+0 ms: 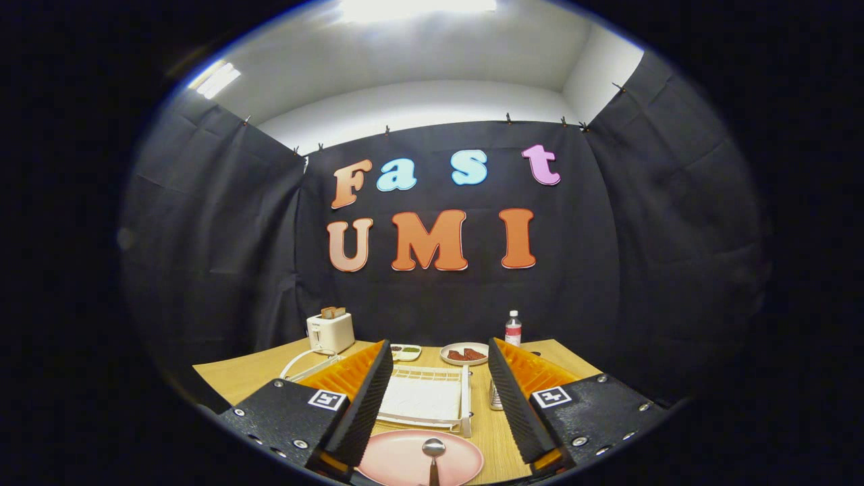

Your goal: Take the plate from the dish rack, then take the spoon from the basket and place it into the plate.

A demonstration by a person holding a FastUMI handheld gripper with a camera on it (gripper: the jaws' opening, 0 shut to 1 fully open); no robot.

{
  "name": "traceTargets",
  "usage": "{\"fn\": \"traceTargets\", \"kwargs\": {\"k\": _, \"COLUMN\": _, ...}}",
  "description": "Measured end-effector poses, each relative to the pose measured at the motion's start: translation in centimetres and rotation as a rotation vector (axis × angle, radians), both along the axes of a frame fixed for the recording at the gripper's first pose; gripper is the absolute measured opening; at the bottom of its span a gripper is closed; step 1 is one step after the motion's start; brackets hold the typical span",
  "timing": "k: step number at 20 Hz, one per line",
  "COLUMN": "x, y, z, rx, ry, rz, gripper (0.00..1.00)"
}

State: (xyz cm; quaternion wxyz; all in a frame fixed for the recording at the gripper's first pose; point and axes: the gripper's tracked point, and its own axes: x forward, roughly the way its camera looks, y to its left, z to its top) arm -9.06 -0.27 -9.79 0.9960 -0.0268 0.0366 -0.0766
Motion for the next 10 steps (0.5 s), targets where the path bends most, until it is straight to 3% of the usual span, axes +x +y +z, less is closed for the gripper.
{"fn": "traceTargets", "kwargs": {"k": 10, "x": -1.0, "y": 1.3, "z": 4.4, "rx": -0.002, "ry": -0.134, "rz": 0.041, "gripper": 0.92}}
